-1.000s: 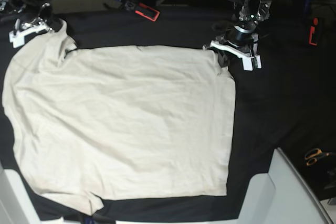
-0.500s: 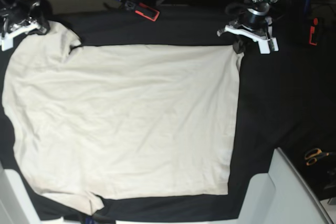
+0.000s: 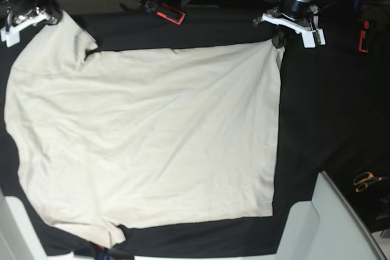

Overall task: Fold the T-shirt properly
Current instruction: 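Pull the grasped shirt edge outward with both grippers to flatten it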

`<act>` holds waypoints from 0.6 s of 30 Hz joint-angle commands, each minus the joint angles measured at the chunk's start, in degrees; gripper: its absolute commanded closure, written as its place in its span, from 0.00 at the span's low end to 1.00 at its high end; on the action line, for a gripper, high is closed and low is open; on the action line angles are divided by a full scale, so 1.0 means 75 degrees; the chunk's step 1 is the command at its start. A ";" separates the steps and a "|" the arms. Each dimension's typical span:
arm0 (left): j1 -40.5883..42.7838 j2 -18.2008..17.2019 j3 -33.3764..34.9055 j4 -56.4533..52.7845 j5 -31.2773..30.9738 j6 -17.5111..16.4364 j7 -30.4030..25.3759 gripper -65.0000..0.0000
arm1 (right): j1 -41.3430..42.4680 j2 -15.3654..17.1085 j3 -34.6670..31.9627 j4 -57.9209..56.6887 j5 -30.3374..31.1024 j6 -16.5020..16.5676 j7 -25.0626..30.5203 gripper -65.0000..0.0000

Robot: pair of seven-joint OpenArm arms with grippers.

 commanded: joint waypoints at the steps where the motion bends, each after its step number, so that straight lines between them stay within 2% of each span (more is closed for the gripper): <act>1: 0.0155 -0.0076 -0.0043 0.0207 -0.0002 -0.0030 -0.0134 1.00 | -0.0034 0.0069 0.0047 0.0182 0.0106 0.0028 0.0016 1.00; 8: 0.0471 -0.0076 -0.0395 0.0735 0.0009 -0.0030 -0.0134 1.00 | -0.0421 0.0069 0.0047 0.0990 0.0106 0.0028 -0.0019 1.00; 13: 0.0635 -0.0076 -0.0512 0.0747 0.0009 -0.0030 -0.0134 1.00 | -0.0444 0.0069 0.0058 0.1588 0.0106 0.0028 -0.0664 1.00; 18: 0.0705 -0.0076 -0.0442 0.0711 0.0009 -0.0030 -0.0134 1.00 | -0.0421 -0.0037 0.0058 0.2256 0.0059 0.0016 -0.0723 1.00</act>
